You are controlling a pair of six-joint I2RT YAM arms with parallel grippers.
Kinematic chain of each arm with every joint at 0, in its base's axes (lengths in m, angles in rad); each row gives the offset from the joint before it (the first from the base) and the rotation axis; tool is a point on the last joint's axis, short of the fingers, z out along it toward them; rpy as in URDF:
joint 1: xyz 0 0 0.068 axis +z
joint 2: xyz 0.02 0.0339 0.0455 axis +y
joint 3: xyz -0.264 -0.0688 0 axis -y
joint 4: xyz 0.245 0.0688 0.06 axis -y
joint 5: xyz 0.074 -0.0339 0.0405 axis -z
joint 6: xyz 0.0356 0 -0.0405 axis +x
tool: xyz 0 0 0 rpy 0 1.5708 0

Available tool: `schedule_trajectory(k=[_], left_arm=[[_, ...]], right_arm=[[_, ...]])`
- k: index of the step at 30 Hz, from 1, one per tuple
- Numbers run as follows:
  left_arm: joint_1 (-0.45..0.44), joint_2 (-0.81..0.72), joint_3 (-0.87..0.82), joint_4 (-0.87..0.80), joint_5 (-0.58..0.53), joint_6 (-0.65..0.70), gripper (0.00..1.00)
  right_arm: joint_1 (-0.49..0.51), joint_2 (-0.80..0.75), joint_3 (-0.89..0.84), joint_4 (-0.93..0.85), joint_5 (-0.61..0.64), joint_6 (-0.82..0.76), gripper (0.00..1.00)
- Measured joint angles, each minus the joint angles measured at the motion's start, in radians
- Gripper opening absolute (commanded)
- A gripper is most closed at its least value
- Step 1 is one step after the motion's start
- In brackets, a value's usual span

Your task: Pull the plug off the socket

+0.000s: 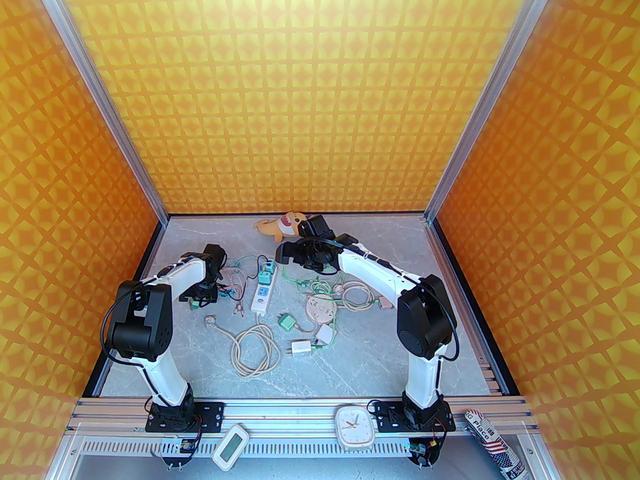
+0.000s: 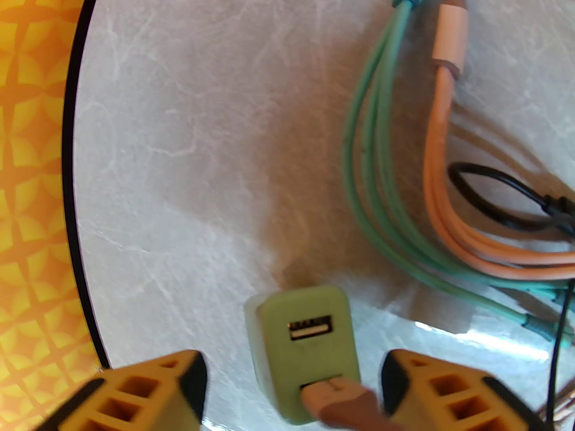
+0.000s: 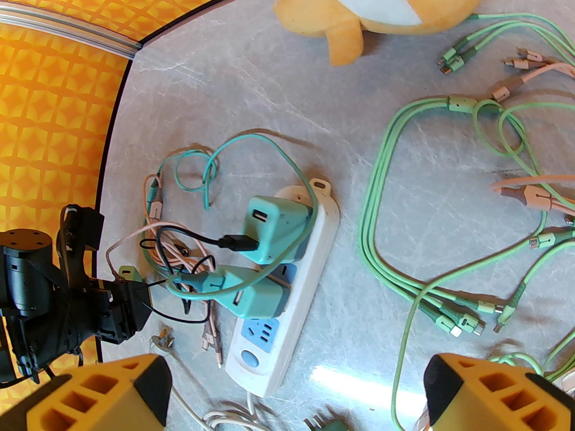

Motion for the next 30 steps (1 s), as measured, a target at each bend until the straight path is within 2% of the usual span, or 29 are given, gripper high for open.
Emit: schedule_trajectory(k=[4, 11, 15, 22, 26, 30], left_arm=[[0.000, -0.065, 0.004, -0.030, 0.062, -0.012, 0.88], [-0.002, -0.219, 0.065, -0.079, 0.168, -0.017, 0.84], [-0.023, -0.285, 0.068, -0.071, 0.253, -0.023, 0.76], [-0.183, -0.317, 0.060, 0.060, 0.376, -0.051, 0.60], [-0.296, -0.290, 0.053, 0.135, 0.420, -0.077, 0.57], [-0.357, -0.223, 0.036, 0.212, 0.462, -0.113, 0.56]], right_arm=[[0.000, 0.000, -0.002, 0.000, 0.000, 0.003, 0.98], [0.000, 0.000, -0.006, 0.004, 0.000, 0.011, 0.98], [0.000, 0.000, -0.019, 0.008, 0.000, 0.016, 0.99], [-0.001, -0.002, -0.051, 0.011, 0.036, 0.035, 0.99], [-0.010, -0.018, -0.095, 0.013, 0.049, 0.051, 0.99], [-0.029, -0.055, -0.145, 0.019, 0.060, 0.063, 0.98]])
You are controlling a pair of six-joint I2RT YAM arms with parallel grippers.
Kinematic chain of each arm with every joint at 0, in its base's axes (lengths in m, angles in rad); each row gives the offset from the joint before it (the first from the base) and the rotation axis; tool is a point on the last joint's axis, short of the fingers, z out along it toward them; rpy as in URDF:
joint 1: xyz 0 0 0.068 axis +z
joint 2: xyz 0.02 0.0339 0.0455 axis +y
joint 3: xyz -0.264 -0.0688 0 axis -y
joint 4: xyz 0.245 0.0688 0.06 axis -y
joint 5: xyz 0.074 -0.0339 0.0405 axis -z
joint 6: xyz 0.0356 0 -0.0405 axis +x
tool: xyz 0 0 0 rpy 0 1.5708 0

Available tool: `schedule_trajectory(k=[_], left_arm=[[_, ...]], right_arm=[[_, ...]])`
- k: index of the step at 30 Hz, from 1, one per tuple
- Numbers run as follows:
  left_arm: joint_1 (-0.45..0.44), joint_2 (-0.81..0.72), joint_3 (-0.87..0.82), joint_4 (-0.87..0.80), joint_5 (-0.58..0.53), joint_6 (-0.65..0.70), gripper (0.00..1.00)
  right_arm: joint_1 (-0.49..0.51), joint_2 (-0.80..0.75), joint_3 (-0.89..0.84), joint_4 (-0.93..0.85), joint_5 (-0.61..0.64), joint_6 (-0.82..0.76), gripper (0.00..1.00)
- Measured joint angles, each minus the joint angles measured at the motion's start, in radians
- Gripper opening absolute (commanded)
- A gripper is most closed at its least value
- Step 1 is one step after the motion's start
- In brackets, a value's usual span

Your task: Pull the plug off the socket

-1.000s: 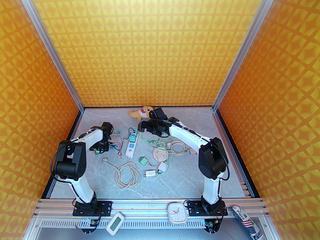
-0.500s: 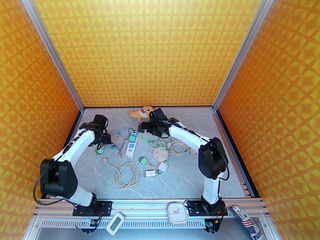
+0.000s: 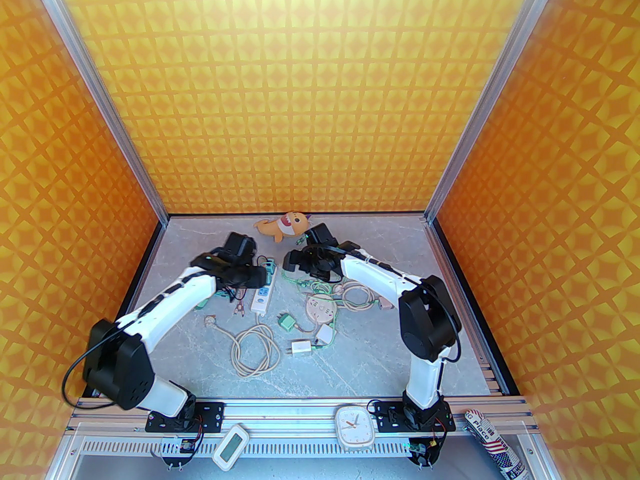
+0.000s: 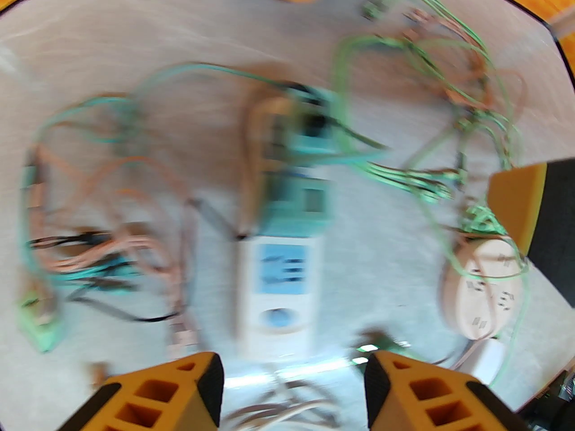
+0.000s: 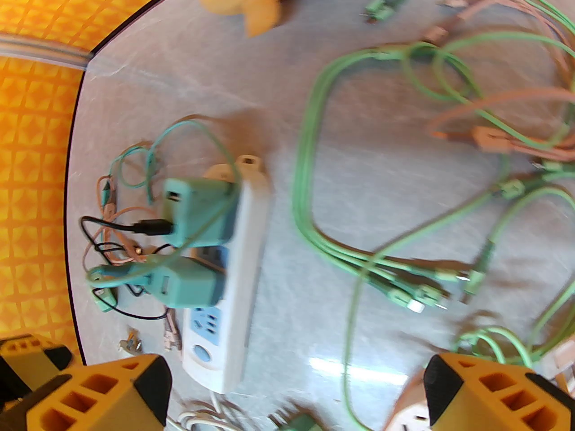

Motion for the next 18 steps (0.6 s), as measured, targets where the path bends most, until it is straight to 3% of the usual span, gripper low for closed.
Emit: schedule_trajectory(k=[18], left_arm=[[0.029, 0.272, 0.049, 0.098, -0.006, -0.037, 0.62]], right_arm=[[-0.023, -0.089, -0.083, 0.033, 0.005, 0.016, 0.98]])
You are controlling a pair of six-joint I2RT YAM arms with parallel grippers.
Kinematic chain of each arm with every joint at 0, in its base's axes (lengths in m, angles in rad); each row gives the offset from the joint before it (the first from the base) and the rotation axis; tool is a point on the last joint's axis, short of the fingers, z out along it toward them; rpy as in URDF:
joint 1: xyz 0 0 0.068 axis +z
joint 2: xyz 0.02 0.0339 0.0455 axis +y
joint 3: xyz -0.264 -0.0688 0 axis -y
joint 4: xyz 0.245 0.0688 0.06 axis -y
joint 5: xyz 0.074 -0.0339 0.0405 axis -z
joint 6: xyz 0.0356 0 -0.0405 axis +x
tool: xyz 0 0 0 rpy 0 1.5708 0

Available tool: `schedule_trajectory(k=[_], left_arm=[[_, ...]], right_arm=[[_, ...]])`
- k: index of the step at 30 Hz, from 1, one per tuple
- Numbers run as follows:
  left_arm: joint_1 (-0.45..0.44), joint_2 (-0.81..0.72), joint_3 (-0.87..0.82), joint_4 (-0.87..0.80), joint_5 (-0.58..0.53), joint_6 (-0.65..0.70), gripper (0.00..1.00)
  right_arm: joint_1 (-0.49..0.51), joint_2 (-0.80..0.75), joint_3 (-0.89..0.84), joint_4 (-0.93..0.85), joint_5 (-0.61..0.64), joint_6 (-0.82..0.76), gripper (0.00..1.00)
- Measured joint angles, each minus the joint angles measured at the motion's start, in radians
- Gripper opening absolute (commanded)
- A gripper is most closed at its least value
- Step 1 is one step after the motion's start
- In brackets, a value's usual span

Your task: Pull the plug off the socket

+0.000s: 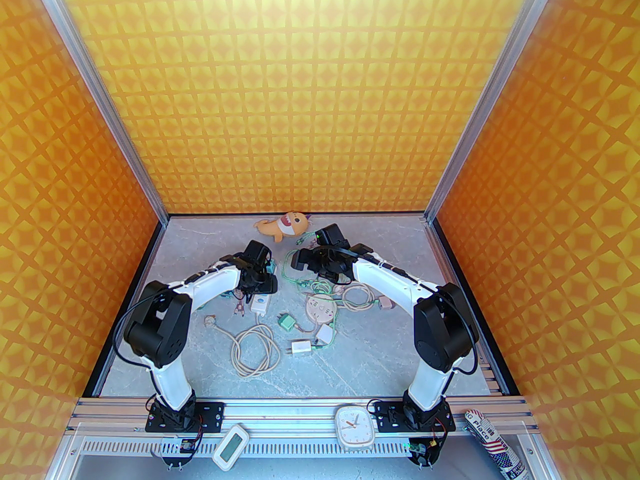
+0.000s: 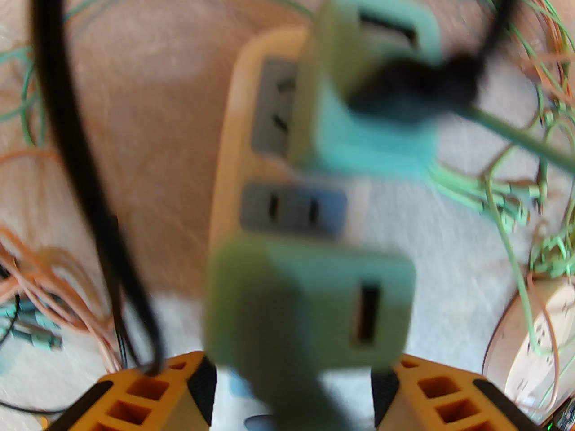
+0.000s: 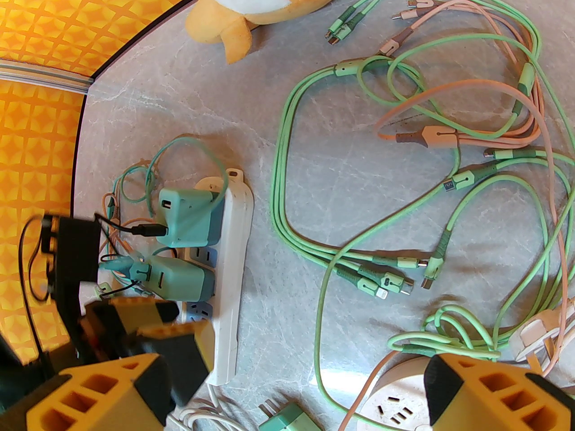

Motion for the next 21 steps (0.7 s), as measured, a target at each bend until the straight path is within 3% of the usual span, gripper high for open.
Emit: schedule_trajectory(k=[9, 13, 16, 21], left_arm=[[0.003, 0.069, 0.104, -0.001, -0.033, 0.045, 0.55], [0.003, 0.079, 0.117, -0.002, -0.045, 0.063, 0.41], [0.003, 0.079, 0.119, -0.002, -0.053, 0.076, 0.33], [0.003, 0.078, 0.119, -0.002, -0.056, 0.075, 0.32]], right_arm=[[0.000, -0.002, -0.033, 0.032, -0.047, 0.010, 0.98], [0.000, -0.001, -0.033, 0.051, -0.076, 0.015, 0.95], [0.000, 0.012, -0.033, 0.082, -0.117, 0.024, 0.84], [0.005, 0.077, -0.032, 0.156, -0.196, 0.066, 0.65]])
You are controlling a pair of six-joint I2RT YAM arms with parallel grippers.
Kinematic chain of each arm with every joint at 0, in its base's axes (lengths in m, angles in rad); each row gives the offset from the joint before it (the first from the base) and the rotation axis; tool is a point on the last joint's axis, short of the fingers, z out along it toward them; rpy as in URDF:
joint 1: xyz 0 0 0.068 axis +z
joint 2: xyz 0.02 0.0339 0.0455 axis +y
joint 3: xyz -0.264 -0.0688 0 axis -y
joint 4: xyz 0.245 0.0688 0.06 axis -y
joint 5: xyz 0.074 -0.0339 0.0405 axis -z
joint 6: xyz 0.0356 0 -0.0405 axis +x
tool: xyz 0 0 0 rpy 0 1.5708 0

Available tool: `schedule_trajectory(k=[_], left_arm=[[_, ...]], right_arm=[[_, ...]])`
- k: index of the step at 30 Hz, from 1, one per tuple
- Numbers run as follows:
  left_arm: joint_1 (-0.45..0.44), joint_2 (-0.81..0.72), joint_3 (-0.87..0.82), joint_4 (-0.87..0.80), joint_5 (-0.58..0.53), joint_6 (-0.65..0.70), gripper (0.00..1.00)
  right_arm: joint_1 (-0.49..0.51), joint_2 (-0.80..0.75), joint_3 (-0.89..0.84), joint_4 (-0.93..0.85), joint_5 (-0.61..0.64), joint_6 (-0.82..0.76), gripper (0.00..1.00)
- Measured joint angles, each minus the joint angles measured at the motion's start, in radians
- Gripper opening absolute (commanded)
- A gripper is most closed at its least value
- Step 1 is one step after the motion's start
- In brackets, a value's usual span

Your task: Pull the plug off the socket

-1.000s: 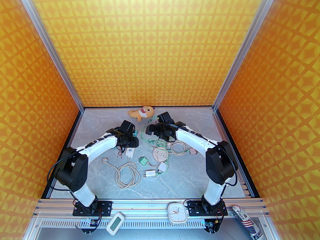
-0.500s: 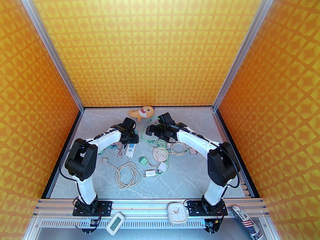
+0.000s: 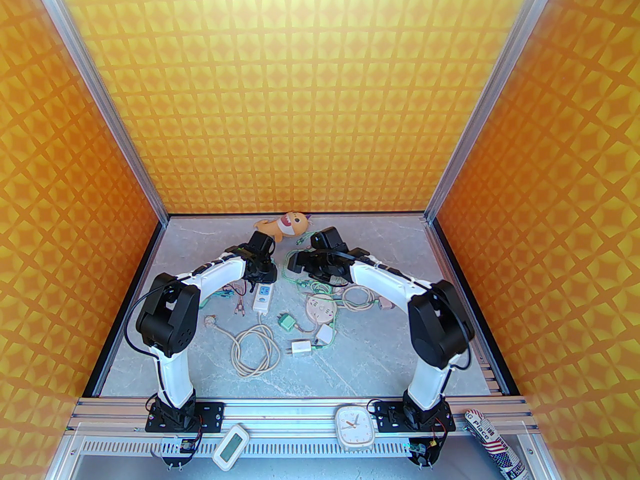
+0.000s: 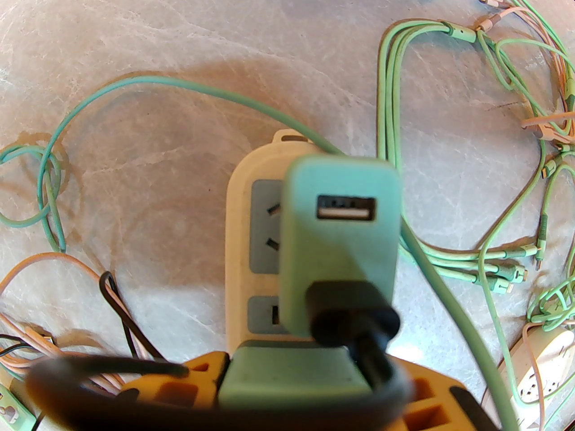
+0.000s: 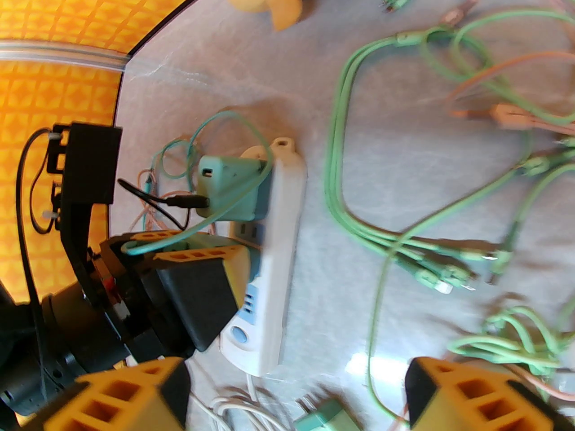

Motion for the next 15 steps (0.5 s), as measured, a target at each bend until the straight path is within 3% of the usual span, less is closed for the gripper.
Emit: schedule_trajectory(k=[6, 15], left_arm=[[0.000, -0.018, -0.025, 0.012, -0.003, 0.000, 0.31], [0.011, -0.023, -0.031, 0.007, -0.011, -0.023, 0.30]], right_arm=[[0.021, 0.101, 0.007, 0.097, -0.075, 0.070, 0.49], [0.056, 0.209, 0.006, 0.260, -0.149, 0.205, 0.47]])
